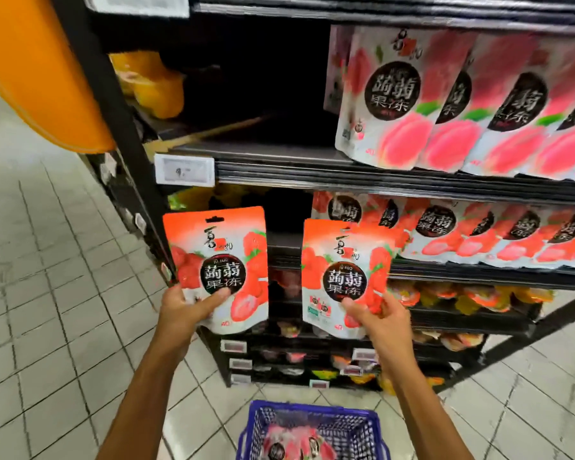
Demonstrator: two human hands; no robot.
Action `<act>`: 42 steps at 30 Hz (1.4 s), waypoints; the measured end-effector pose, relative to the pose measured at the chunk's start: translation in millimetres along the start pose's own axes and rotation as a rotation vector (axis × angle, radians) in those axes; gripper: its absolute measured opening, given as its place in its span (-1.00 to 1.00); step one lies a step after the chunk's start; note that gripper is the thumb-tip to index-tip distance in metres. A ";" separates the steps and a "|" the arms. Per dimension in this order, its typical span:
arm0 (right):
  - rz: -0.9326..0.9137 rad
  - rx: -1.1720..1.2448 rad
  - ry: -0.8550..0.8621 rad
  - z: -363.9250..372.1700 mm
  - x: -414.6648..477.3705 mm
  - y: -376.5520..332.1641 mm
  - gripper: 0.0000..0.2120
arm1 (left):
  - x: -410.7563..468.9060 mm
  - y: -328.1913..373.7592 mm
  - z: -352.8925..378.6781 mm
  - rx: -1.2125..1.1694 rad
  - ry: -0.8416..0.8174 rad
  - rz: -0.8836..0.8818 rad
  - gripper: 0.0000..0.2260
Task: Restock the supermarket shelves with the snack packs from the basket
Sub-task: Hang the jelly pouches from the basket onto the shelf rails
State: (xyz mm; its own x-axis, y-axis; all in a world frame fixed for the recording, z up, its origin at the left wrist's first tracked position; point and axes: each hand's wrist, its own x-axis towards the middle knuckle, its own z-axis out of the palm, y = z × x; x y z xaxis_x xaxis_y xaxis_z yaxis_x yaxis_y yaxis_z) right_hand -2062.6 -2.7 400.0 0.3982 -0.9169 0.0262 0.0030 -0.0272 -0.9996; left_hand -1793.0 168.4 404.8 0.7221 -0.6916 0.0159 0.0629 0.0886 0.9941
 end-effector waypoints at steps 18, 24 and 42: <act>-0.103 0.033 0.209 92.2 56.4 -26.3 -0.76 | 38.9 -23.1 -31.9 -0.083 -0.193 -0.145 -0.68; -0.103 0.044 0.222 105.0 65.8 -25.9 -0.72 | 42.2 -21.8 -42.5 -0.083 -0.154 -0.118 -0.73; -0.182 -0.282 0.075 99.0 74.7 -19.5 -0.58 | 45.1 -25.2 -30.1 -0.100 -0.187 -0.135 -0.62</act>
State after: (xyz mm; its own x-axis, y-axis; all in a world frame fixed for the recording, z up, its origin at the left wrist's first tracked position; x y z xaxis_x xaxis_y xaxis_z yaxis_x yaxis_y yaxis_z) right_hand -1942.1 -31.3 420.6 0.3462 -0.9133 0.2144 -0.1906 -0.2923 -0.9371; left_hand -1741.3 156.5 377.2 0.5634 -0.8216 -0.0871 0.2248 0.0510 0.9731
